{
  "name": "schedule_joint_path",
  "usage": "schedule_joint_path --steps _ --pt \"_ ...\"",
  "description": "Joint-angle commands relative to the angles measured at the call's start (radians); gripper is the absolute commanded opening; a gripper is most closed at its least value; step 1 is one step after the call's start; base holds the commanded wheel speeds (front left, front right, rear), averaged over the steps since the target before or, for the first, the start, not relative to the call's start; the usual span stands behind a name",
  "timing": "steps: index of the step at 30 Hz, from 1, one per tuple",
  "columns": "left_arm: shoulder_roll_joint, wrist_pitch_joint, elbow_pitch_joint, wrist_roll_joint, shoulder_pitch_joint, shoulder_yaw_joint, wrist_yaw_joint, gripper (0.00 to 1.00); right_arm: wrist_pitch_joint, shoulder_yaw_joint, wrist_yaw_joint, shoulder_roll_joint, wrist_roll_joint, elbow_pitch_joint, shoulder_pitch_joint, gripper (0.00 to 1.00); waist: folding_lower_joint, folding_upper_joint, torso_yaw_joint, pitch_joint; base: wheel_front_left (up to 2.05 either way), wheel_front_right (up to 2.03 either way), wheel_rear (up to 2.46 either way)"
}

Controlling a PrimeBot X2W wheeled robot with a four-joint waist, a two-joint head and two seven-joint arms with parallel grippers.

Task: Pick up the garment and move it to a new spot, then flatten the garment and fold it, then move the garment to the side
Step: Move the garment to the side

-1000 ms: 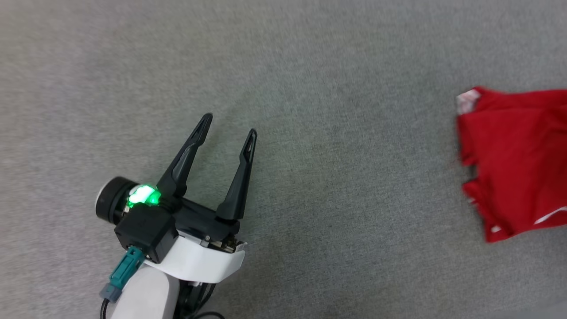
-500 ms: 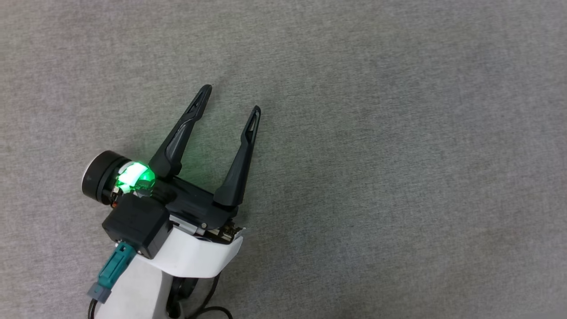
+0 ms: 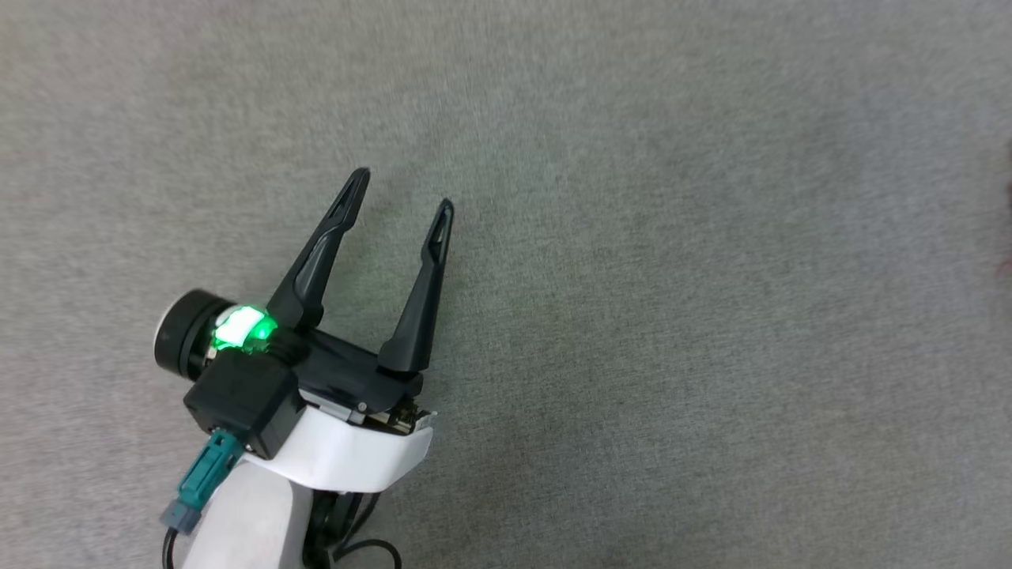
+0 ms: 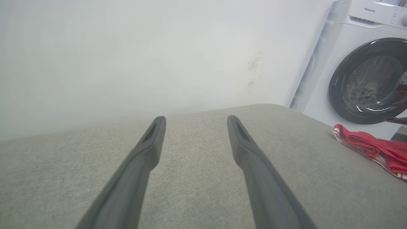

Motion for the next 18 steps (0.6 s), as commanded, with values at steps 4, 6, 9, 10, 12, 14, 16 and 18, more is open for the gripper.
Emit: schedule_joint_path --steps 4,6,9,10,12,14,16,18 --pt "-0.019 -0.002 0.017 -0.011 0.043 0.028 -0.002 1.00 -0.024 0.014 -0.001 0.033 0.031 -0.071 -0.024 1.00 -0.0001 0.0000 0.024 -0.121 0.00 0.00 0.00" --pt "-0.029 -0.002 0.031 -0.011 0.067 0.047 -0.001 1.00 -0.038 0.029 -0.001 0.056 0.054 -0.110 -0.023 1.00 -0.0001 0.0000 0.036 -0.171 0.00 0.00 0.00" --pt "-0.041 -0.002 0.045 -0.006 0.104 0.076 -0.001 1.00 -0.073 0.045 -0.001 0.105 0.090 -0.174 -0.014 1.00 -0.0001 0.0000 0.057 -0.237 0.00 0.00 0.00" --pt "-0.043 -0.002 0.049 -0.002 0.118 0.087 0.000 1.00 -0.087 0.044 -0.001 0.126 0.105 -0.193 -0.005 1.00 -0.0001 0.0000 0.064 -0.256 0.00 0.00 0.00" --pt "-0.044 -0.002 0.067 0.010 0.144 0.107 0.006 1.00 -0.119 0.051 -0.001 0.169 0.117 -0.233 0.025 1.00 -0.0001 0.0000 0.082 -0.298 0.00 0.00 0.00" --pt "-0.048 -0.002 0.088 0.015 0.170 0.123 0.010 1.00 -0.143 0.055 -0.001 0.217 0.123 -0.271 0.067 1.00 -0.0001 0.0000 0.100 -0.336 0.00 0.00 0.00" --pt "-0.052 -0.002 0.108 0.017 0.192 0.139 0.014 1.00 -0.170 0.050 -0.001 0.272 0.132 -0.307 0.114 1.00 -0.0001 0.0000 0.120 -0.370 0.00 0.00 0.00" --pt "-0.054 -0.002 0.129 0.022 0.213 0.151 0.020 1.00 -0.202 0.040 -0.001 0.328 0.136 -0.341 0.165 1.00 -0.0001 0.0000 0.138 -0.397 0.00 0.00 0.00"
